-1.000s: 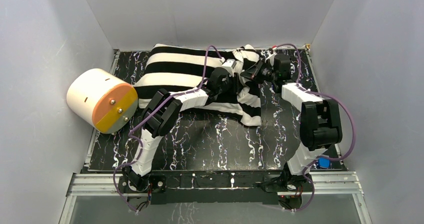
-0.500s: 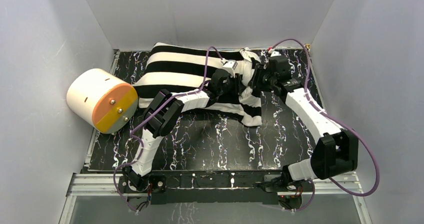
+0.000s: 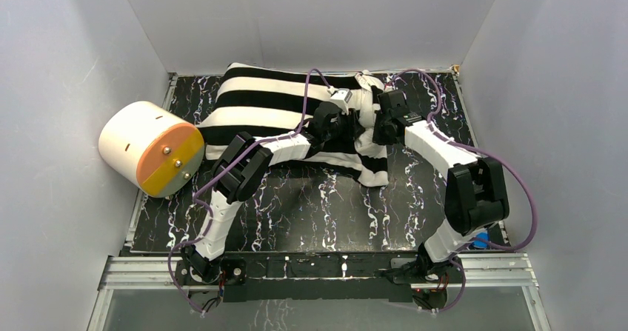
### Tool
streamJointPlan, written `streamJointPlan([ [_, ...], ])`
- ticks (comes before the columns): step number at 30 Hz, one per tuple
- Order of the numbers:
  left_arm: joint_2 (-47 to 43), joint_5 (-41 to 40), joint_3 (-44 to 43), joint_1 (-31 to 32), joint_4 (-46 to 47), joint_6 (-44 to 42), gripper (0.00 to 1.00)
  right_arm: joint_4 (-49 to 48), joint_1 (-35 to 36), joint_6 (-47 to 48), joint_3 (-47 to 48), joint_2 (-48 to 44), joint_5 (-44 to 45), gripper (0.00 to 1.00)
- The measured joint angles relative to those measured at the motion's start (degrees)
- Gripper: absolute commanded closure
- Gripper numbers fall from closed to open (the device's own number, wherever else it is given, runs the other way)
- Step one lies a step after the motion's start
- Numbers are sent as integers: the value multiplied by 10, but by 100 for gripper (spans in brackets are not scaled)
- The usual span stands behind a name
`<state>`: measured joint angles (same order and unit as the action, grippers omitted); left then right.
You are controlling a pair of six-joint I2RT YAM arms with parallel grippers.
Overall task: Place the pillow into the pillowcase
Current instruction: Smooth out the pillow at the center of the board.
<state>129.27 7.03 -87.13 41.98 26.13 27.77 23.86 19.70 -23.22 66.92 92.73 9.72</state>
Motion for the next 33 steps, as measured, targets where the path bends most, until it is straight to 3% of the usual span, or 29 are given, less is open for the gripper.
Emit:
streamJointPlan([
  [8, 10, 0, -12, 0, 1, 4, 67, 31, 6, 16, 35, -49, 14, 100],
  [17, 12, 0, -12, -2, 2, 6, 67, -26, -6, 23, 20, -60, -98, 100],
  [28, 12, 0, -11, -6, 2, 10, 67, -306, -23, 11, -122, -90, -275, 100],
  [33, 12, -1, -10, -6, 1, 11, 67, -452, -30, -1, -189, -59, -347, 100],
])
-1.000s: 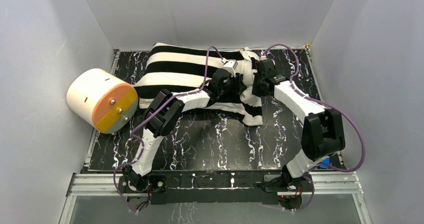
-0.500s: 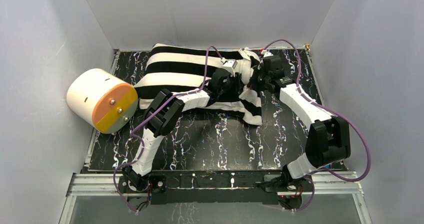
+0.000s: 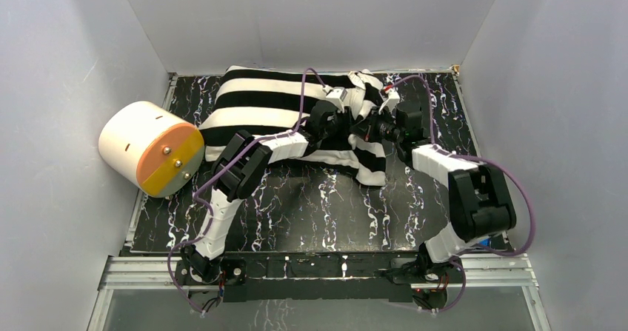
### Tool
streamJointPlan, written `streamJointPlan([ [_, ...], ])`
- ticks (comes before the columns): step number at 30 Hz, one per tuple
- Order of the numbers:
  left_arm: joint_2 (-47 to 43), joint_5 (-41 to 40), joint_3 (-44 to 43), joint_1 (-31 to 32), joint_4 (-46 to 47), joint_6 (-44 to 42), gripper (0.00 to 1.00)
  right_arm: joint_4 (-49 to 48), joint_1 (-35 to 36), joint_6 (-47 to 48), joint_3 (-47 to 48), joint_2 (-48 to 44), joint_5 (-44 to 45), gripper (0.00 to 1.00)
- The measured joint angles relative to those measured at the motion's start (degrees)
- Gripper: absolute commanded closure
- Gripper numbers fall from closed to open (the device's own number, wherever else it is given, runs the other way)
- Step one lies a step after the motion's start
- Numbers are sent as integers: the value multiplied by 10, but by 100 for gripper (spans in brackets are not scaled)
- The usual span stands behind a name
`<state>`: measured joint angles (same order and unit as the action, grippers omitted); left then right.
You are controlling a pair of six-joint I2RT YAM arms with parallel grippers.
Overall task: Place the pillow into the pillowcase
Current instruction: Smooth out the pillow at the center of the board.
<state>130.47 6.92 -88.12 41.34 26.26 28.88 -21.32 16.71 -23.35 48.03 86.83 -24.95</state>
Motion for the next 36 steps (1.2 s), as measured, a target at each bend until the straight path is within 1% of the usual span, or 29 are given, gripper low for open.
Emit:
streamJointPlan([
  [2, 3, 1, 2, -6, 1, 1, 67, -37, -9, -2, 0, 32, -42, 100],
  [4, 6, 2, 2, -11, 4, -1, 67, -43, -14, 0, 9, 52, -67, 100],
  [6, 6, 4, 3, -12, 6, 0, 67, -37, -16, 4, 15, 53, -74, 100],
  [10, 4, 3, 4, -11, 8, 1, 67, 15, -19, 4, 24, 19, -70, 100],
  [14, 3, 3, 4, -11, 8, 4, 67, 79, -28, 4, 26, -66, -30, 100],
  [17, -1, 3, 4, -12, 7, 6, 67, 141, -30, 7, 25, -124, 25, 100],
  [20, -1, 4, 4, -11, 7, 6, 67, 188, -27, 12, 21, -159, 76, 100],
  [22, -1, 5, 4, -11, 6, 7, 67, 200, -25, 13, 17, -164, 86, 100],
  [23, 0, 5, 4, -11, 6, 7, 67, 197, -24, 12, 15, -162, 85, 100],
  [26, 0, 6, 4, -11, 6, 8, 67, 137, -24, -3, -10, -138, 48, 100],
  [28, 0, 6, 7, -11, 9, 8, 67, 91, -20, -12, -12, -94, 6, 100],
  [30, 0, 6, 9, -10, 11, 8, 67, 78, -8, -5, 12, -39, -23, 100],
  [32, 0, 7, 10, -10, 14, 10, 67, 83, 4, 12, 51, 7, -34, 100],
  [34, 0, 10, 12, -11, 17, 14, 68, 83, 7, 26, 81, 38, -38, 100],
  [36, 0, 12, 15, -14, 23, 19, 69, 82, 8, 37, 91, 52, -48, 100],
])
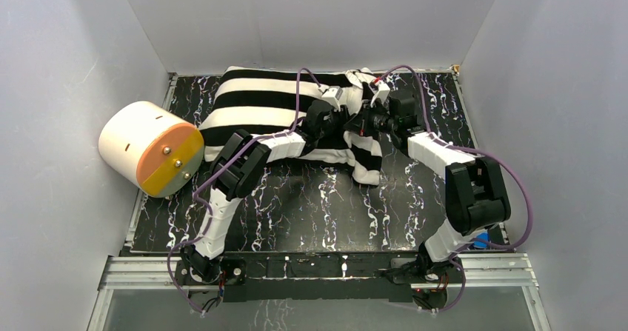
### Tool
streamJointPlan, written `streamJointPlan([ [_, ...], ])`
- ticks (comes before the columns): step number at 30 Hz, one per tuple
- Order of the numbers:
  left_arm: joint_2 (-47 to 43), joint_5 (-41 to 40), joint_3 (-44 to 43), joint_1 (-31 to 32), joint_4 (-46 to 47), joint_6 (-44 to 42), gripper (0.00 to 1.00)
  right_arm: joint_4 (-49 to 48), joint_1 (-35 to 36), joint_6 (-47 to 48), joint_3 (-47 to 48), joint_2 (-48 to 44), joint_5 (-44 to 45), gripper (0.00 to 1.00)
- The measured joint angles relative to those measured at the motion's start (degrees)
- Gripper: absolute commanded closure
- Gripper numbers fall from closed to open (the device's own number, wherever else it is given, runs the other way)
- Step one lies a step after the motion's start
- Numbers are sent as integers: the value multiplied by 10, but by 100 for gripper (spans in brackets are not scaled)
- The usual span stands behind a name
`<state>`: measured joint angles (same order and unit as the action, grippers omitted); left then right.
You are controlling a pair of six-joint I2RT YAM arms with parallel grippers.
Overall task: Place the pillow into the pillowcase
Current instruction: Smooth out the pillow at the center of the board.
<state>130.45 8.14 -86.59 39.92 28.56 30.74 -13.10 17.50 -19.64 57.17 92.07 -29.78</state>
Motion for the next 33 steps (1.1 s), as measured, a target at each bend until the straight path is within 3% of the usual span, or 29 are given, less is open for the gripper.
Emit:
streamJointPlan([
  [2, -6, 3, 7, -2, 5, 4, 69, -7, 0, 6, 0, 8, -9, 100],
  [7, -56, 9, 57, -4, -1, 7, 58, 2, -5, 3, -12, -5, -45, 75],
  [17, -234, 59, 114, 4, -131, 12, 50, 203, -26, 26, 3, -153, 144, 53],
  [26, -263, -3, 88, 2, -168, -21, 48, 237, -44, 36, 68, -163, 217, 50],
  [33, -175, -85, -62, 8, -179, -91, 45, 234, -62, 46, 165, -70, 223, 48],
])
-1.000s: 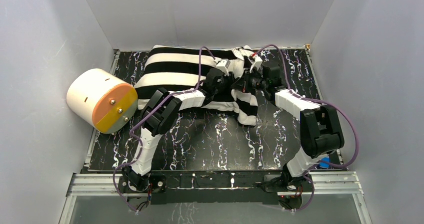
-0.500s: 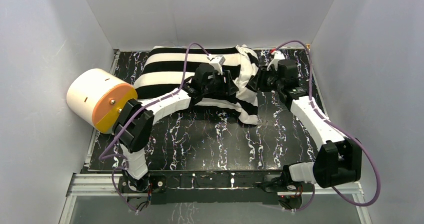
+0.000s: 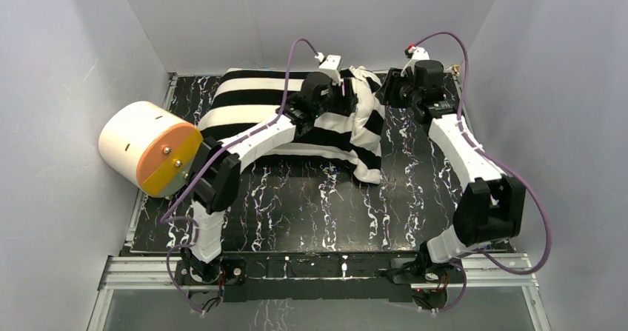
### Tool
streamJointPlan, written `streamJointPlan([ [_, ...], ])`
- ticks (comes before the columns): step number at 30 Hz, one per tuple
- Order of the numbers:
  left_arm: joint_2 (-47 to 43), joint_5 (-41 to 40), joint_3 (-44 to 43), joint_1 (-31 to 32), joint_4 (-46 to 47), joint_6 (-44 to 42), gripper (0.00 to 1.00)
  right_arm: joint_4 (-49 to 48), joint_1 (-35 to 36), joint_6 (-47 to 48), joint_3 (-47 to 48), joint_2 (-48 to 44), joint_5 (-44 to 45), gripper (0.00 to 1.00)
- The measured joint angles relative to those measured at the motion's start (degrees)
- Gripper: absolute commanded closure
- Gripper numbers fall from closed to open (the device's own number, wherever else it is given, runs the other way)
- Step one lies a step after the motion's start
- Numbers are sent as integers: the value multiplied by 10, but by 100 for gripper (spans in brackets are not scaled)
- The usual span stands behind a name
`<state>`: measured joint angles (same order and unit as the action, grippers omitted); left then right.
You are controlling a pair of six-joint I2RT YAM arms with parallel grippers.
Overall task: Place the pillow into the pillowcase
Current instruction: Smooth out the pillow at the center of the board.
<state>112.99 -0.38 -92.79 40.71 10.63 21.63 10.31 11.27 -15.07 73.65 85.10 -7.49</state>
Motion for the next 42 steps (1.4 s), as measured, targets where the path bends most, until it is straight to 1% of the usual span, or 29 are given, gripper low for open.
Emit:
streamJointPlan([
  [4, 79, -33, -92, 4, -19, -31, 45, 0, -5, 3, 33, 55, -5, 48],
  [5, 99, -40, -112, 5, -28, -37, 47, 0, -6, 3, 39, 68, -8, 49],
  [6, 113, -47, -126, 7, -36, -41, 51, 0, -7, 4, 45, 81, -13, 49],
  [7, 130, -57, -143, 7, -45, -46, 58, 0, -7, 5, 48, 92, -17, 50],
  [8, 139, -64, -150, 8, -49, -49, 68, 2, -7, 5, 50, 101, -19, 53],
  [11, 151, -83, -164, 10, -57, -61, 89, 6, -7, 8, 62, 127, -24, 63],
  [12, 151, -85, -166, 11, -59, -64, 96, 8, -7, 8, 69, 137, -27, 66],
  [13, 150, -85, -169, 11, -60, -66, 100, 8, -7, 9, 72, 142, -28, 70],
  [16, 147, -76, -172, 14, -60, -71, 100, 13, -7, 9, 77, 151, -28, 81],
  [20, 139, -52, -171, 14, -59, -54, 100, 23, -7, 7, 84, 153, -21, 98],
  [21, 135, -45, -168, 14, -57, -47, 99, 25, -7, 8, 86, 153, -18, 100],
  [26, 90, -6, -130, 10, -24, -9, 98, 30, -7, 7, 89, 153, -19, 100],
  [27, 82, 1, -119, 10, -14, 0, 100, 29, -7, 7, 89, 153, -21, 100],
  [31, 70, 29, -90, 6, 28, 31, 100, 24, -7, 3, 85, 153, -33, 100],
  [33, 70, 43, -80, 1, 45, 47, 100, 2, -8, -2, 69, 146, -50, 100],
  [37, 80, 70, -78, -11, 65, 71, 100, -56, -21, -34, 18, 105, -107, 100],
  [42, 97, 78, -78, -18, 67, 78, 100, -114, -35, -72, -5, 29, -164, 100],
])
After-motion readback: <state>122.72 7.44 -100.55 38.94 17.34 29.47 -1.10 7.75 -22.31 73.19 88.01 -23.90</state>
